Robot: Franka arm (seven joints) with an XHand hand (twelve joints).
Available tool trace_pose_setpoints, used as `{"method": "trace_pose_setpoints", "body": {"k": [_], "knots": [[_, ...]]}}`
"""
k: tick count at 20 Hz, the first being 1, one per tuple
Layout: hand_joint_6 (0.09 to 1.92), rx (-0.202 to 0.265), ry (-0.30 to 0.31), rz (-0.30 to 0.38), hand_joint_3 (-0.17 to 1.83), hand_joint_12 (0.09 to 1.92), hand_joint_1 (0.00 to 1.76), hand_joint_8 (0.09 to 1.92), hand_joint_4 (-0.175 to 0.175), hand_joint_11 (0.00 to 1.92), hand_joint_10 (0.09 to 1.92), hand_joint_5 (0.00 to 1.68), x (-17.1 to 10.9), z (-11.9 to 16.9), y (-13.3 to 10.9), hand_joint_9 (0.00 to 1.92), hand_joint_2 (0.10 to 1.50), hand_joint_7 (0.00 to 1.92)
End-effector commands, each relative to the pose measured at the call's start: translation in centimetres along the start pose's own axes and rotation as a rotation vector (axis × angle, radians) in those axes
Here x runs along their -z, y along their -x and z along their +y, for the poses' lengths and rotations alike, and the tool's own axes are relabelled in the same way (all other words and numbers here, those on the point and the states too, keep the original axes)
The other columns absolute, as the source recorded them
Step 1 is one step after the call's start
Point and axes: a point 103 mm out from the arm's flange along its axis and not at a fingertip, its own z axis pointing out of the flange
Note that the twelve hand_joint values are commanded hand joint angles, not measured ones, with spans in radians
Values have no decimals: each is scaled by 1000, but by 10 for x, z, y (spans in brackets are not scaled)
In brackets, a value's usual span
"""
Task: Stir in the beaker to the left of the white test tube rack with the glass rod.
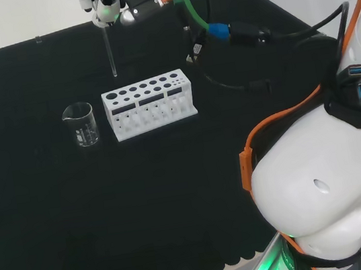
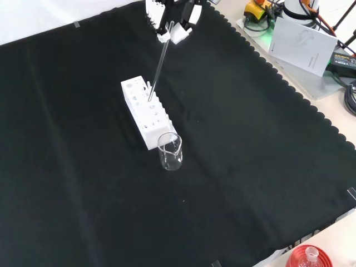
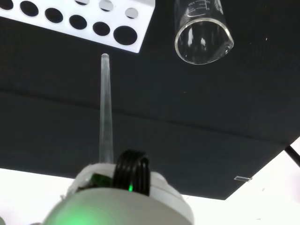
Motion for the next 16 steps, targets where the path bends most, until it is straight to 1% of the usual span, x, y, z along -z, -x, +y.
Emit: {"method": "trace_pose_setpoints", "body": {"k": [1, 3, 4, 5, 6, 7, 8, 9, 10, 12, 16], "knots": [[813, 1, -15, 7, 776, 795, 1436, 813, -175, 1411, 955, 1042, -5, -2, 1, 1296, 615, 1256], [813, 2, -23, -1, 776, 795, 1436, 813, -175, 1411, 955, 1042, -5, 0, 0, 1296, 615, 1256], [813, -47, -59, -72, 776, 795, 1436, 813, -175, 1412, 954, 1042, -7, -1, 3, 1296, 615, 1256], [812, -59, -63, -82, 776, 795, 1436, 813, -175, 1412, 954, 1042, -7, -1, 2, 1296, 615, 1256], [812, -23, -65, -77, 776, 795, 1436, 813, -175, 1412, 953, 1042, -7, -1, 0, 1296, 615, 1256], [812, -18, -42, -42, 777, 795, 1436, 813, -175, 1413, 953, 1042, -6, -2, 1, 1296, 615, 1257], [812, 8, -16, -22, 777, 795, 1436, 812, -175, 1413, 953, 1042, -7, -2, 1, 1297, 614, 1257], [812, 16, -1, -7, 777, 795, 1436, 812, -175, 1413, 953, 1042, -6, -2, 0, 1297, 614, 1257], [812, 19, -19, -16, 777, 795, 1436, 812, -175, 1414, 953, 1042, -5, -2, 0, 1297, 614, 1257], [812, 22, -27, -33, 777, 795, 1436, 811, -175, 1414, 953, 1042, -6, 0, -6, 1297, 614, 1258], [811, 27, -26, -18, 776, 795, 1436, 810, -175, 1415, 953, 1042, -2, 2, -19, 1297, 615, 1258]]}}
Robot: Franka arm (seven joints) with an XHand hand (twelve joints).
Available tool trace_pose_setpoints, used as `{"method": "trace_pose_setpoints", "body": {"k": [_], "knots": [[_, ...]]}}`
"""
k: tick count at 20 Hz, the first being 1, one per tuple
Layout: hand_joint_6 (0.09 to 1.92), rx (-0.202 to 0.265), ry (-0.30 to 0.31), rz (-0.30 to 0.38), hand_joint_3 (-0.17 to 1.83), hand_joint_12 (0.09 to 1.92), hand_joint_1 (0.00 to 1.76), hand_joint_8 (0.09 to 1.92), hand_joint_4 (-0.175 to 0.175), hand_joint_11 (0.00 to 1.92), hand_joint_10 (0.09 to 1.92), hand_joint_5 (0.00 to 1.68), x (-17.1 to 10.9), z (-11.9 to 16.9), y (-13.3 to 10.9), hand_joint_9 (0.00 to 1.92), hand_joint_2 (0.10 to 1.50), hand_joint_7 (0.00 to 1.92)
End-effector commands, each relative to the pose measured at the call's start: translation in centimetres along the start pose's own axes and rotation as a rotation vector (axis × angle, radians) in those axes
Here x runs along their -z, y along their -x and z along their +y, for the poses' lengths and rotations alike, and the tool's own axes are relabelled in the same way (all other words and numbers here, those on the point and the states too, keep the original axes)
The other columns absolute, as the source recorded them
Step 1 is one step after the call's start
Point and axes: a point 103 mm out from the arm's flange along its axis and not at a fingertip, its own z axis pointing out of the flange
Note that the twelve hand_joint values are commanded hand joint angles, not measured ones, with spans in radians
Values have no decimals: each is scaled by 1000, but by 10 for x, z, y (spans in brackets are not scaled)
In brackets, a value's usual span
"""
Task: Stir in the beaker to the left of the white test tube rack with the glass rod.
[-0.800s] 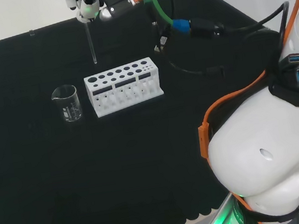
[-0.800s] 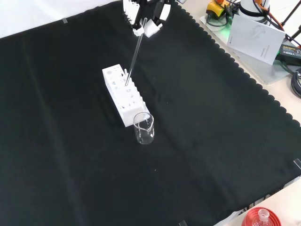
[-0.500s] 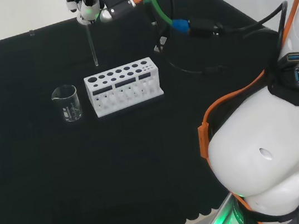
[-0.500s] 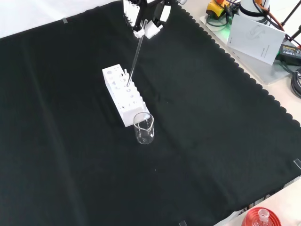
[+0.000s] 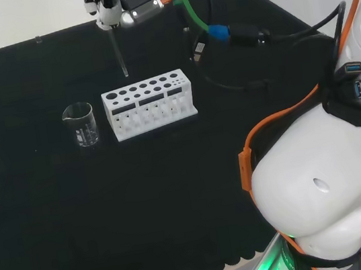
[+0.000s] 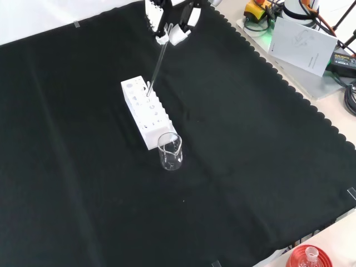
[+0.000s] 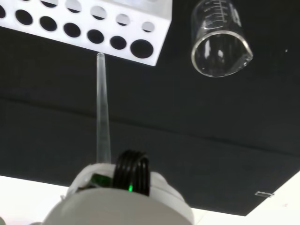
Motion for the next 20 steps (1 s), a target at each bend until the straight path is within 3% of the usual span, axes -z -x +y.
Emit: {"method": "trace_pose_setpoints", "body": {"k": [1, 20], "knots": [[810, 68, 8, 31, 775, 794, 1436, 810, -175, 1415, 953, 1042, 5, 2, -23, 1297, 615, 1258], [805, 147, -14, 53, 774, 794, 1436, 807, -175, 1417, 952, 1044, -4, 13, -73, 1296, 615, 1261]]}}
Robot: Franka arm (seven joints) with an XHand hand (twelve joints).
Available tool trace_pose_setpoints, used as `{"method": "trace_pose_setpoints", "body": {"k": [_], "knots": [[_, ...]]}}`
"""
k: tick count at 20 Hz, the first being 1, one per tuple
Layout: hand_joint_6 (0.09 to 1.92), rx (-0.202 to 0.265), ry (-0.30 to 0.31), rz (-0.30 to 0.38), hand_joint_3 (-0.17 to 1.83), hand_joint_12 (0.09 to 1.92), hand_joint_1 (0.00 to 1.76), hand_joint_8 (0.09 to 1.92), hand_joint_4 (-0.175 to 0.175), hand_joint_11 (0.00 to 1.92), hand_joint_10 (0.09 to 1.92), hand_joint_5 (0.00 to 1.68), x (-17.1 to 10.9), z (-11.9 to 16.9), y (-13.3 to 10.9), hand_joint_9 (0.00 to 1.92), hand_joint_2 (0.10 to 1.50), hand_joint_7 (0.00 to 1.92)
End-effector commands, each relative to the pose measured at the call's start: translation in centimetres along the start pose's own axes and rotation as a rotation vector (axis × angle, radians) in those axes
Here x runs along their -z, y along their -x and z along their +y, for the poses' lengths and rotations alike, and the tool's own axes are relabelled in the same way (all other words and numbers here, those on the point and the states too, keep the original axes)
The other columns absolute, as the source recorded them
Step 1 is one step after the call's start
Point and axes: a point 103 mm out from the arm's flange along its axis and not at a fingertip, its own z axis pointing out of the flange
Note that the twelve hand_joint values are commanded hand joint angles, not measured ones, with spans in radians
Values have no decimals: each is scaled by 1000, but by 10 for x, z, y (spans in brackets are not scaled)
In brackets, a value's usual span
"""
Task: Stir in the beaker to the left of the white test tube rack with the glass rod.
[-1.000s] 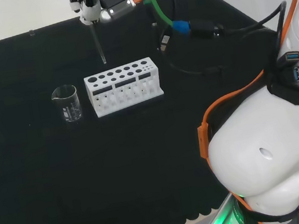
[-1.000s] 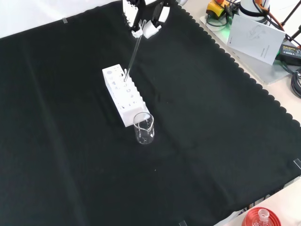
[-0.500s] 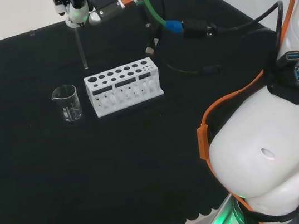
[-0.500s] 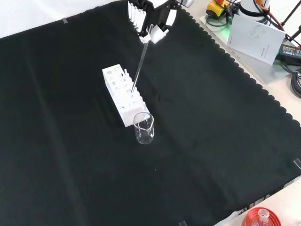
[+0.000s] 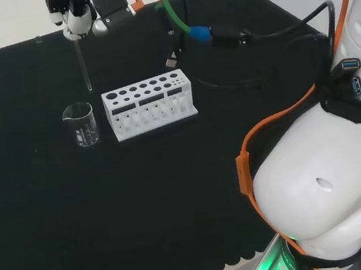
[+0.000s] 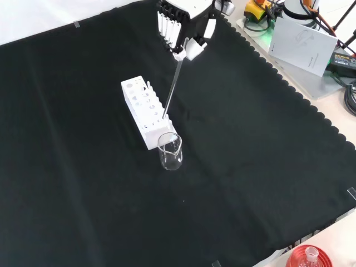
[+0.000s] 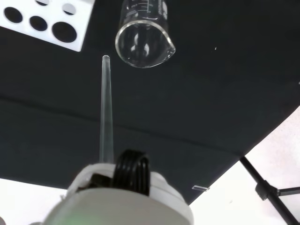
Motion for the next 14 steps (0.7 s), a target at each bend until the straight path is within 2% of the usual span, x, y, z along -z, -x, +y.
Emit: {"method": "trace_pose_setpoints", "body": {"k": [1, 9, 14], "knots": [[805, 19, -15, 5, 774, 794, 1436, 807, -175, 1417, 952, 1044, -8, 5, -12, 1296, 615, 1261], [803, 33, -19, 16, 771, 794, 1436, 804, -175, 1418, 952, 1044, -13, 6, -17, 1295, 617, 1262], [801, 44, -33, 4, 770, 794, 1436, 804, -175, 1419, 952, 1045, -17, 9, -31, 1296, 617, 1262]]}}
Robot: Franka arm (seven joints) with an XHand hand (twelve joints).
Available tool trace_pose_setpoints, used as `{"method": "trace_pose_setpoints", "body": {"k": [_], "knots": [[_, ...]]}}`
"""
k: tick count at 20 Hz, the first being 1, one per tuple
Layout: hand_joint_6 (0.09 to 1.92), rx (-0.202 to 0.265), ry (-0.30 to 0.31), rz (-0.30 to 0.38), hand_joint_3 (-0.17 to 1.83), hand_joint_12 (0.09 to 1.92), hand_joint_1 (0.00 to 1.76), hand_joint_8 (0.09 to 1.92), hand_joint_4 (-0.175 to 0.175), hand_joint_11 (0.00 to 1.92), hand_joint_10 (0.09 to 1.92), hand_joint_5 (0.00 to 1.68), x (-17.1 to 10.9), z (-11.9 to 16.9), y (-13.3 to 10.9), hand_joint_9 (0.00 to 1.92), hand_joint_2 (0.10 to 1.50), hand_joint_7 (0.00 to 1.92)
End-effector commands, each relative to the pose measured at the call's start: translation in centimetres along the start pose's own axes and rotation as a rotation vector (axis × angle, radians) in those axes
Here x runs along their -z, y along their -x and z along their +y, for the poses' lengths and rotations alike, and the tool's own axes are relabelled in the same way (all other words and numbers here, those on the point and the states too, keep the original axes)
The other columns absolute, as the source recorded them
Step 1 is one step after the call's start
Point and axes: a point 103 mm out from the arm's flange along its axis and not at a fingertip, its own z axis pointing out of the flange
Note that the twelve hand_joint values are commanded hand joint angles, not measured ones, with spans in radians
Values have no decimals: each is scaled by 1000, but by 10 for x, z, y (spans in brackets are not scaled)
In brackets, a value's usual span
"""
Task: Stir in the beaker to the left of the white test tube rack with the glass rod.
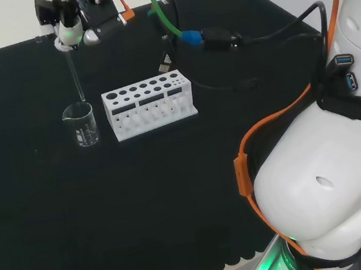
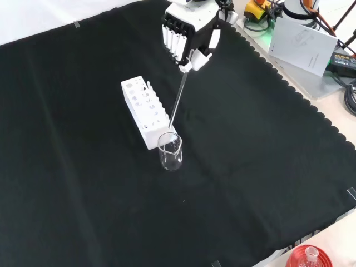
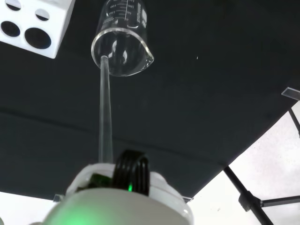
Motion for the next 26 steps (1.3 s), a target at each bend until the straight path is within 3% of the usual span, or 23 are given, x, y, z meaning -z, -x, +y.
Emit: {"method": "trace_pose_setpoints", "body": {"k": [1, 10, 26], "knots": [[800, 16, -11, -7, 770, 794, 1436, 804, -175, 1420, 952, 1045, -4, 4, -15, 1296, 617, 1262], [799, 38, -25, -1, 770, 794, 1436, 803, -175, 1421, 950, 1046, -15, 9, -25, 1296, 617, 1263], [797, 60, -62, 27, 776, 793, 1436, 799, -175, 1422, 949, 1051, -39, 21, -19, 1298, 612, 1267]]}}
